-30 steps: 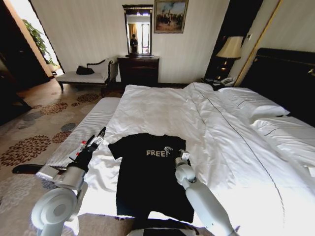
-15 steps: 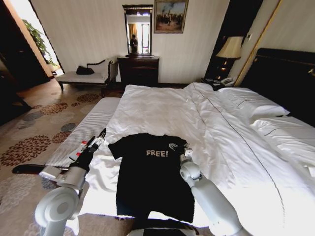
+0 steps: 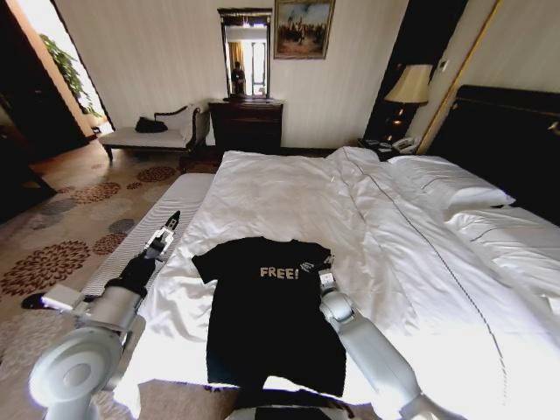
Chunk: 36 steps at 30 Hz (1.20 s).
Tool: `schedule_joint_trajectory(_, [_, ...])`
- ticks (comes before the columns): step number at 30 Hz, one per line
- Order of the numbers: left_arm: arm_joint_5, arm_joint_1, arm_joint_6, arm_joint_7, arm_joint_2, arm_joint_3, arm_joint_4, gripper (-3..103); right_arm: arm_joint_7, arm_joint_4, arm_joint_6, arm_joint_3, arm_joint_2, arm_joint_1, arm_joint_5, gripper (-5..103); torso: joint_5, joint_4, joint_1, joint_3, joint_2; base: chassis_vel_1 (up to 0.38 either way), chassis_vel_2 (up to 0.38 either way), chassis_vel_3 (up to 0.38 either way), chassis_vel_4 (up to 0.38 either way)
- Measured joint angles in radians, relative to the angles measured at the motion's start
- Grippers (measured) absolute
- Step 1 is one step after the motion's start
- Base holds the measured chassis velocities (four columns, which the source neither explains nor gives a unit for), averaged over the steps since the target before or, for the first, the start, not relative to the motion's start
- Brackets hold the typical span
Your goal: Fold the clothes on the bed.
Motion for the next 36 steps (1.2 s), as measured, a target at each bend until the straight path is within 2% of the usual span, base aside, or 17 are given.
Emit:
schedule_joint_trajectory(5, [0.007,-0.006,0.003,0.000,-0.003,0.009,-0.001,100,0.008,-0.015,-0.031,-0.045,-0.030,0.014,-0.032,100,0.0000,-0.0001,0.000,0.000,0.000,0.000,0.000,0.000,0.000])
schedule_joint_trajectory(8, [0.014,-0.006,0.004,0.000,-0.003,0.012,-0.002,100,0.042,-0.001,-0.099,-0.084,-0.040,0.021,0.007,100,0.0001,-0.0002,0.000,0.000,0.000,0.000,0.000,0.000,0.000])
schedule_joint_trajectory(9, [0.014,-0.006,0.004,0.000,-0.003,0.012,-0.002,100,0.042,-0.001,-0.099,-0.084,-0.040,0.021,0.007,100,0.0001,-0.0002,0.000,0.000,0.000,0.000,0.000,0.000,0.000])
schedule_joint_trajectory(11, [0.016,-0.005,0.004,0.000,-0.003,0.012,0.003,100,0.083,0.005,-0.151,-0.110,-0.035,0.032,0.046,100,0.0001,-0.0001,0.000,0.000,0.000,0.000,0.000,0.000,0.000])
schedule_joint_trajectory(18, [0.018,-0.004,0.003,0.000,-0.003,0.009,0.010,100,0.123,0.025,-0.183,-0.139,-0.028,0.049,0.056,100,0.0001,-0.0001,0.000,0.000,0.000,0.000,0.000,0.000,0.000])
schedule_joint_trajectory(27, [0.028,-0.001,0.001,0.001,-0.006,0.012,0.014,100,0.123,0.044,-0.183,-0.183,-0.040,0.057,0.079,100,0.0000,-0.0001,0.000,0.000,0.000,0.000,0.000,0.000,0.000])
schedule_joint_trajectory(31, [0.033,0.003,0.000,0.001,-0.006,0.012,0.014,100,0.123,0.015,-0.186,-0.207,-0.038,0.072,0.061,100,0.0002,-0.0001,0.000,0.000,0.000,0.000,0.000,0.000,0.000])
schedule_joint_trajectory(36, [0.038,0.010,-0.001,0.002,-0.003,0.010,0.013,100,0.143,-0.007,-0.227,-0.223,-0.037,0.093,0.036,100,0.0001,0.0000,0.000,0.000,0.000,0.000,0.000,0.000,0.000])
